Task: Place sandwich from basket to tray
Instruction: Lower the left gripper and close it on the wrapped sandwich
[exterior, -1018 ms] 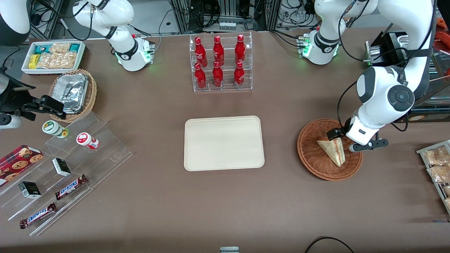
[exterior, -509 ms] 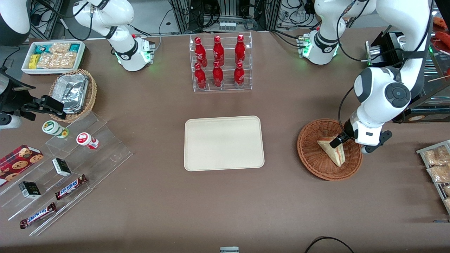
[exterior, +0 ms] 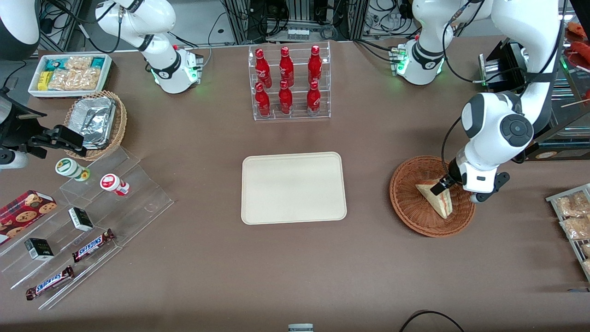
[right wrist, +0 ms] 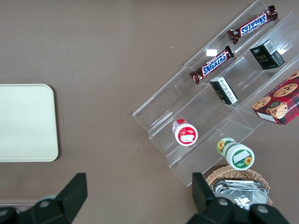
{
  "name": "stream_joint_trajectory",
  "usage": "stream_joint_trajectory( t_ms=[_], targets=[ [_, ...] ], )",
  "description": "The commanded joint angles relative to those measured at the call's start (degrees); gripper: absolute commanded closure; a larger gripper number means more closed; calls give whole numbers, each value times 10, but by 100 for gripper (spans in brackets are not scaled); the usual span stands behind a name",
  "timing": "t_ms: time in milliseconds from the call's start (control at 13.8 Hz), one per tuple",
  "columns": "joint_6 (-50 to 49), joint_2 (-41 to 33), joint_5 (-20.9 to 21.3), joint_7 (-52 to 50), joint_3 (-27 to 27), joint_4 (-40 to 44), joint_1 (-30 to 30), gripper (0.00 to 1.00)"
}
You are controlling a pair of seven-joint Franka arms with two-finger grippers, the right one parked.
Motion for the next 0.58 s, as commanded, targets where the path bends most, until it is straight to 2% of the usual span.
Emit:
stream_joint_trajectory(
  t_ms=[0, 509],
  targets=[
    [20, 13, -2, -10, 0, -2, 3, 0],
    [61, 59, -2, -12, 0, -2, 15, 0]
  ],
)
